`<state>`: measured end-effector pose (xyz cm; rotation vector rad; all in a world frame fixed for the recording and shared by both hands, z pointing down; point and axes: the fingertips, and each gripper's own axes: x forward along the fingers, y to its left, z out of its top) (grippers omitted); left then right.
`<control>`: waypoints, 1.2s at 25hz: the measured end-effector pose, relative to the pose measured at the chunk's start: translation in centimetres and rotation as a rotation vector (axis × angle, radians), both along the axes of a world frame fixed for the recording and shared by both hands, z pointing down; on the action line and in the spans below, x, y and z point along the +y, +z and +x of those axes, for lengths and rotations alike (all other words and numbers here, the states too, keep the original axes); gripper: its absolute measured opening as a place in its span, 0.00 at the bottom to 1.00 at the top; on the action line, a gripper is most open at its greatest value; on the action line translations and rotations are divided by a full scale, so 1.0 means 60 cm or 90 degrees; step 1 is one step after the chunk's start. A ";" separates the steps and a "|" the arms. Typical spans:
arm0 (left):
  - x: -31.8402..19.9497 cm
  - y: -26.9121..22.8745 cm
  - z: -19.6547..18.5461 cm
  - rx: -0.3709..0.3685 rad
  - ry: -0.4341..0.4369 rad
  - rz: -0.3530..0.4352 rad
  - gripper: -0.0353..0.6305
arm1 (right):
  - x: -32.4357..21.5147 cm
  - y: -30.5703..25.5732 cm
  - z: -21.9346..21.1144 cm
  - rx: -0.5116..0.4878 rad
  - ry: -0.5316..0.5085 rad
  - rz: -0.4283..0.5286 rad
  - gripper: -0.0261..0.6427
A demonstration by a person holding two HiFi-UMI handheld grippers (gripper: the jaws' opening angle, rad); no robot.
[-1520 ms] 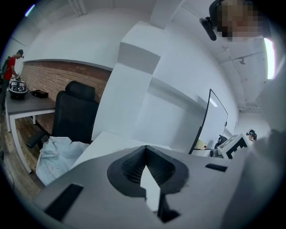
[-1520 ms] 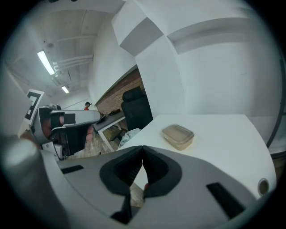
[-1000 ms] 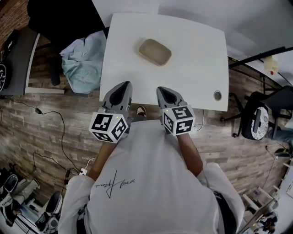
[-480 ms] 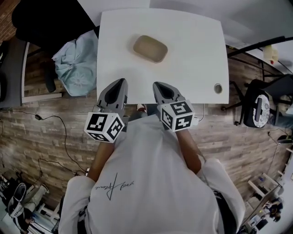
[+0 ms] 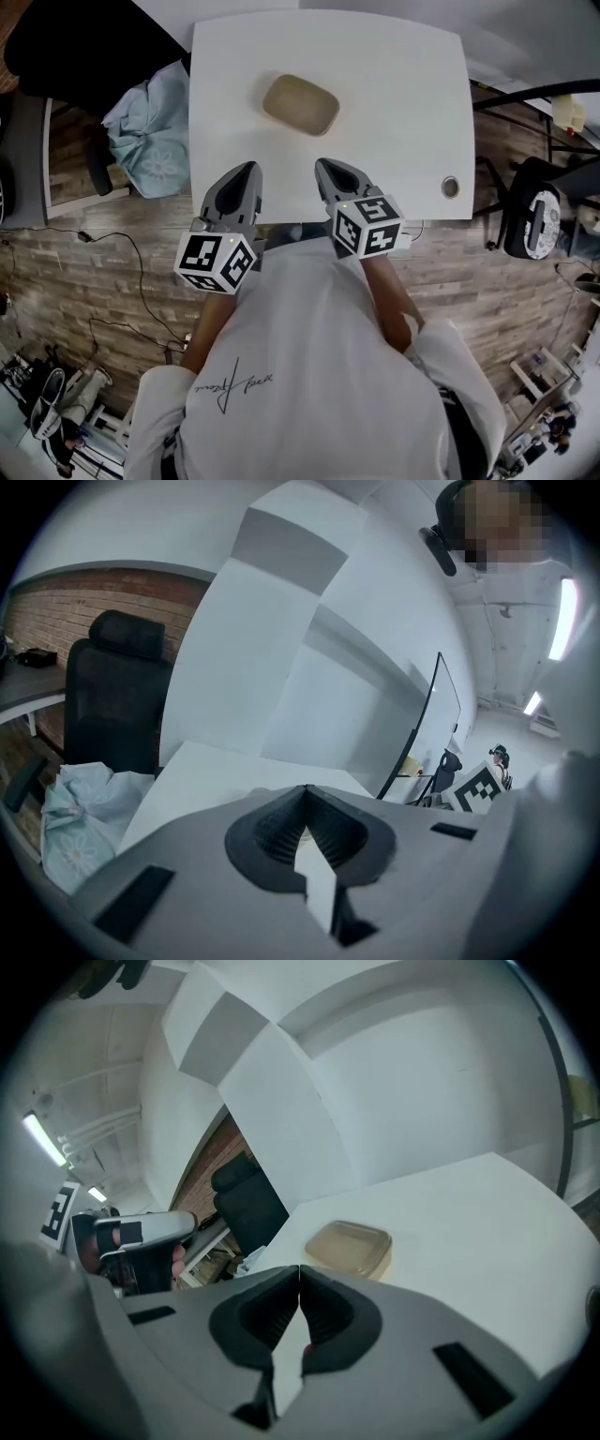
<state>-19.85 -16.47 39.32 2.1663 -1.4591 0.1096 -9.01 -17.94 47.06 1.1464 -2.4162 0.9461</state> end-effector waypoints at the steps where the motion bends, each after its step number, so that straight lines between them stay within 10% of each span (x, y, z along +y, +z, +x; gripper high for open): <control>1: -0.007 0.005 0.004 0.002 0.002 -0.007 0.06 | -0.008 0.004 0.002 -0.004 0.001 -0.005 0.06; 30: -0.054 0.067 0.039 -0.044 0.026 -0.115 0.06 | -0.062 0.165 0.023 -0.200 0.057 -0.228 0.19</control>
